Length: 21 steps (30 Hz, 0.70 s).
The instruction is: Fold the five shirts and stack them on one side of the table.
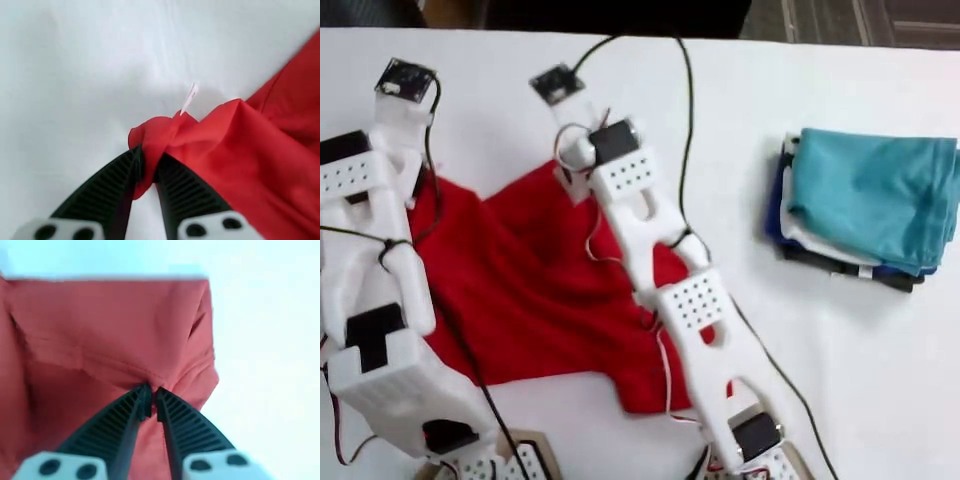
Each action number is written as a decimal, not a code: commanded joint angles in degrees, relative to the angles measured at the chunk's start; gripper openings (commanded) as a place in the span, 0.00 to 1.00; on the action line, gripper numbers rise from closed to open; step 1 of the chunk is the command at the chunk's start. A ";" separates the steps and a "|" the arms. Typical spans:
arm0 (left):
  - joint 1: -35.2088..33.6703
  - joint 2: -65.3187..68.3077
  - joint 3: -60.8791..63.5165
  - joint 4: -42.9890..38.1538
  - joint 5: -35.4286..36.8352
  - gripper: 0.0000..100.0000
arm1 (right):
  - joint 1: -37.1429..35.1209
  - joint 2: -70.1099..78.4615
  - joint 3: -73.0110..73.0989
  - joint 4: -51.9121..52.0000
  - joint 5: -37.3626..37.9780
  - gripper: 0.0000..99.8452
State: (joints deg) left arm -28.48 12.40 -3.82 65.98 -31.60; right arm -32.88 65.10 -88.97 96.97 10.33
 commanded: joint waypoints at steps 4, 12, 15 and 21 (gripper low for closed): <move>-0.26 -1.14 -3.30 2.20 -0.53 0.03 | 3.47 -9.80 -5.89 0.31 5.27 0.02; 4.84 -17.41 -3.21 7.30 -0.35 0.03 | 11.82 -21.85 -6.59 -0.84 16.09 0.02; 7.21 -26.29 -3.21 9.49 -0.26 0.03 | 15.08 -29.58 -6.59 -0.75 16.44 0.02; 7.91 -44.92 -3.21 10.46 -0.09 0.03 | 18.95 -45.14 -6.42 -0.13 16.44 0.02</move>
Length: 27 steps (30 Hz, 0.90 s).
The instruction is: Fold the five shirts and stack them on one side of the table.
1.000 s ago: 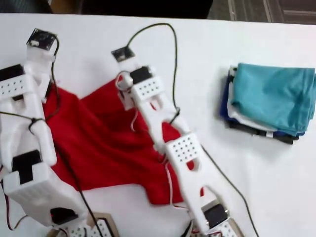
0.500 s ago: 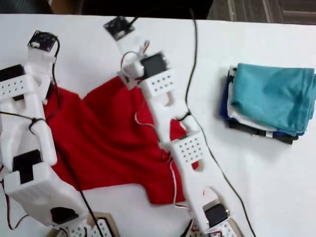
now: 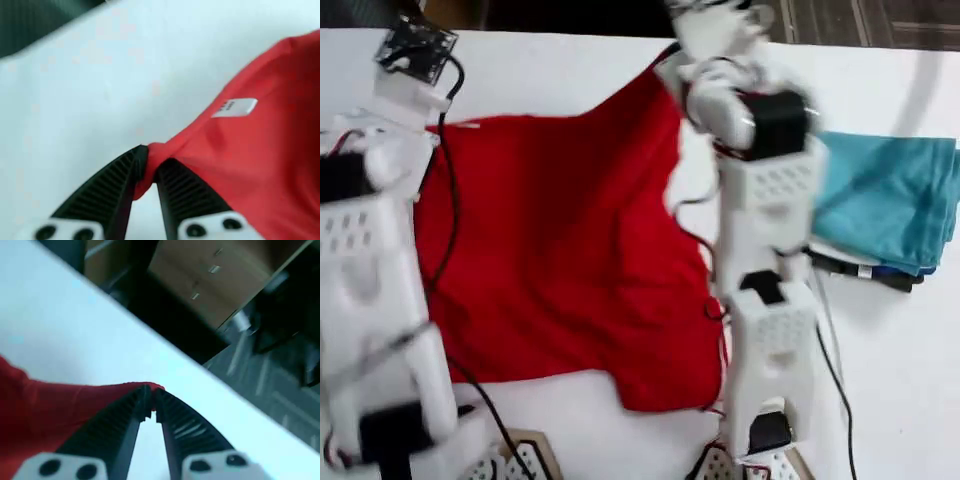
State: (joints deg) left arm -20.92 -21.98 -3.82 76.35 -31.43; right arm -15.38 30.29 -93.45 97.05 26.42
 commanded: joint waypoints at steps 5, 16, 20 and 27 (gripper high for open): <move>0.62 -23.74 -2.77 -0.09 -0.26 0.03 | 1.45 -22.99 -1.85 -0.13 0.35 0.02; 0.35 -39.74 -2.68 0.18 -0.62 0.03 | 1.63 -42.33 -1.76 0.48 0.35 0.02; 0.35 -40.79 -2.59 0.35 -0.70 0.03 | 1.45 -44.53 0.70 0.66 0.35 0.02; 0.35 -37.98 -2.59 0.00 -0.70 0.03 | 1.27 -44.44 34.73 0.66 -6.68 0.02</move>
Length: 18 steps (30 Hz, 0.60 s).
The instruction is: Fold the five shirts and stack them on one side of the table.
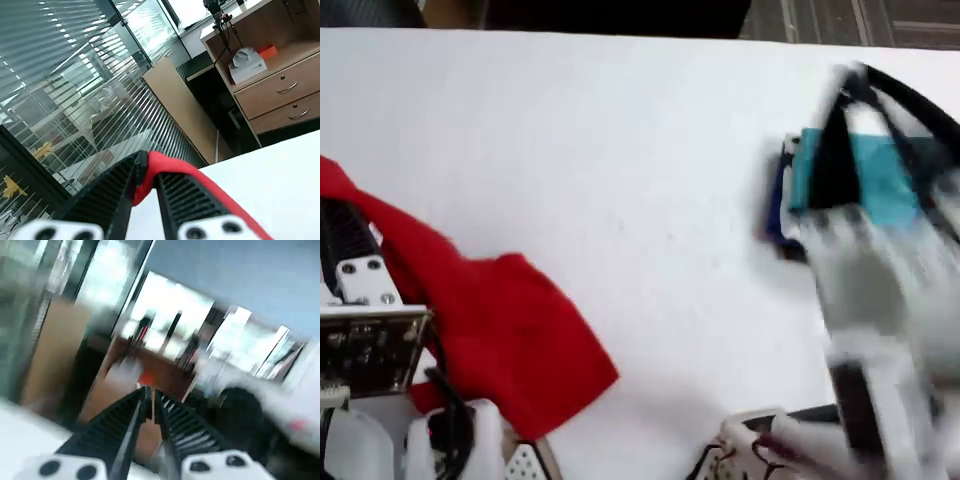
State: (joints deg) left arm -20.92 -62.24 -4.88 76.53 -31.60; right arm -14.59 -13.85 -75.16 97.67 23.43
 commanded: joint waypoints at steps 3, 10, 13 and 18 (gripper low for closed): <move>0.62 6.15 -1.54 -0.44 -0.53 0.03 | 0.40 1.19 35.60 -3.03 -5.63 0.02; -3.60 17.14 -1.54 -2.02 -0.70 0.03 | -11.82 10.77 68.40 -13.93 -5.54 0.20; -7.65 20.84 -1.63 -2.99 -0.70 0.03 | -19.91 15.25 72.97 -16.92 -5.45 0.21; -12.04 25.93 -1.54 -3.96 -1.67 0.03 | -32.40 20.44 75.78 -20.44 -5.45 0.20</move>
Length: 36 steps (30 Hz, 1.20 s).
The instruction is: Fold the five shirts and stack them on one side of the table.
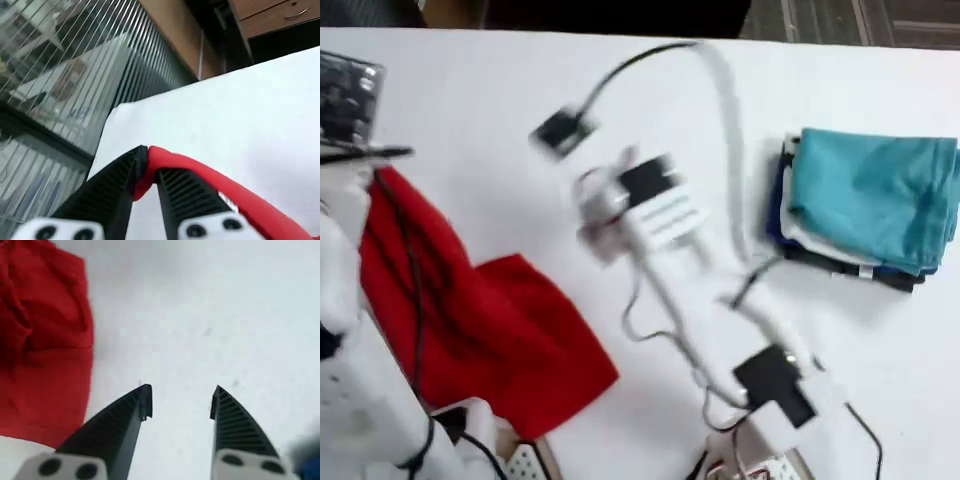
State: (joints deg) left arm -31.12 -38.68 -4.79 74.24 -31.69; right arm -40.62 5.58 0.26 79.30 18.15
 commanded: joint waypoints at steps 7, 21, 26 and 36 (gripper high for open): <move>-2.11 8.53 -1.71 -1.67 -4.66 0.03 | -18.95 3.56 3.60 -5.14 -0.18 0.20; -2.11 11.52 -1.71 -4.48 -4.57 0.03 | -23.25 -0.92 6.15 -1.80 -0.35 0.20; -2.20 11.34 -1.71 -4.13 -4.57 0.03 | -23.16 3.91 10.46 -8.66 -0.53 0.20; -2.11 11.34 -1.80 -4.13 -4.57 0.03 | -20.97 9.98 10.02 -13.23 -0.44 0.03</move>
State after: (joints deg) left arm -32.88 -27.16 -4.79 71.08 -35.91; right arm -63.56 15.69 10.99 66.64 18.07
